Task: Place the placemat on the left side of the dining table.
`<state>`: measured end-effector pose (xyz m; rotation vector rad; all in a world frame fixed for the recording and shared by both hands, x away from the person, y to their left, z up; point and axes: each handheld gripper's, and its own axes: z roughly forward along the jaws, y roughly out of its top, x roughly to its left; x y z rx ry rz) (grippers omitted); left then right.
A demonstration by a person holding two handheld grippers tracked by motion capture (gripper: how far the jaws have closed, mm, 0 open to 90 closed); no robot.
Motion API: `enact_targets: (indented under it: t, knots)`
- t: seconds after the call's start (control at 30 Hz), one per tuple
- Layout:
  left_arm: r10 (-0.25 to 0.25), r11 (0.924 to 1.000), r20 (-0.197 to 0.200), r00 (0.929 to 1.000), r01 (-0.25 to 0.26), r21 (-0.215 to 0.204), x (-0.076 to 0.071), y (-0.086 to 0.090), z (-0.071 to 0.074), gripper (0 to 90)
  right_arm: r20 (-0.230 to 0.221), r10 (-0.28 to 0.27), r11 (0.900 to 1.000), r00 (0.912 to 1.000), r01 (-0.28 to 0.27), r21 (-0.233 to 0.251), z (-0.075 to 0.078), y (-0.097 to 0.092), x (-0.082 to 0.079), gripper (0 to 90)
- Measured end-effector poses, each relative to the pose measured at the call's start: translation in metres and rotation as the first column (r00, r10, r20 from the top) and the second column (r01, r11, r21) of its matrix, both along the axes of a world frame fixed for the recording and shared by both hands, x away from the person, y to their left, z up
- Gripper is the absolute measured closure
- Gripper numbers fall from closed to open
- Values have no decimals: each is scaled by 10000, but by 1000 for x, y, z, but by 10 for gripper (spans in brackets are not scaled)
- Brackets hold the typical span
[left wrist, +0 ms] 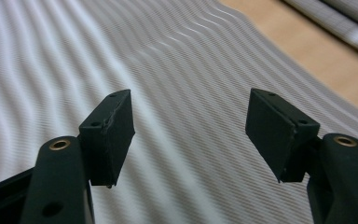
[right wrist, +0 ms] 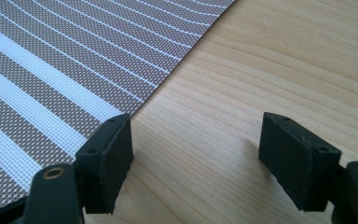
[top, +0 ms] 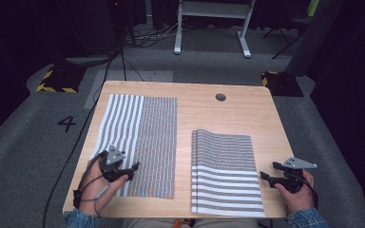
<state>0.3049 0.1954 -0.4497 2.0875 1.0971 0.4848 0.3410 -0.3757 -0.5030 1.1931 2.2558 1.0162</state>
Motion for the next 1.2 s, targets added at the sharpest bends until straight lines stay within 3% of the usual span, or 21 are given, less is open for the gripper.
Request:
enact_targets:
  t: [0.07, 0.13, 0.27, 0.43, 0.57, 0.63, 0.67, 0.83, 0.87, 0.97, 1.1, 1.2]
  knots:
    - [-537, 9985, -61, 9985, 537, -48, -9, -17, -6, 328, 0, -5, 10000, 10000, 5, 15, 0, 0, 0, 261]
    - [-967, 9953, -377, 9946, 967, -11, -17, -35, -15, 329, 10, 6, 10000, 10000, -6, -4, 0, 0, 0, 261]
    - [-1527, 9879, -756, 9854, 1543, 156, -21, -56, -30, 326, 5, 4, 10000, 10000, -4, -7, 0, 0, 0, 261]
    - [-2013, 9791, -1078, 9736, 2034, 84, -20, -78, -42, 306, 4, 4, 10000, 10000, -4, -5, 0, 0, 0, 261]
    - [-2067, 9768, -1105, 9722, 2114, 333, -17, -88, -48, 271, 22, 12, 10000, 10000, -11, -20, 0, 0, 0, 261]
    - [-1948, 9796, -1088, 9748, 1989, 282, -17, -89, -48, 278, 16, 9, 10000, 10000, -9, -18, 0, 0, 0, 261]
    - [-1755, 9831, -1007, 9793, 1796, 339, -18, -89, -47, 290, 2, 4, 10000, 10000, -4, -3, 0, 0, 0, 261]
    - [-1143, 9926, -1045, 9879, 1178, 281, -18, -89, -45, 474, 26, 8, 10000, 10000, -8, -31, 0, 0, 0, 261]
    - [-942, 9943, -934, 9912, 983, 409, -18, -88, -44, 524, 27, 9, 10000, 10000, -9, -33, 0, 0, 0, 261]
    - [-831, 9946, -683, 9942, 870, 571, -15, -84, -45, 811, 31, 11, 10000, 10000, -11, -33, 0, 0, 0, 261]
    - [-235, 9996, -1114, 9935, 219, -164, -11, -79, -45, 867, 29, 11, 10000, 10000, -11, -31, 0, 0, 0, 261]
    - [39, 9999, -971, 9953, -51, -114, -11, -79, -44, 878, 34, 15, 10000, 10000, -15, -38, 0, 0, 0, 261]
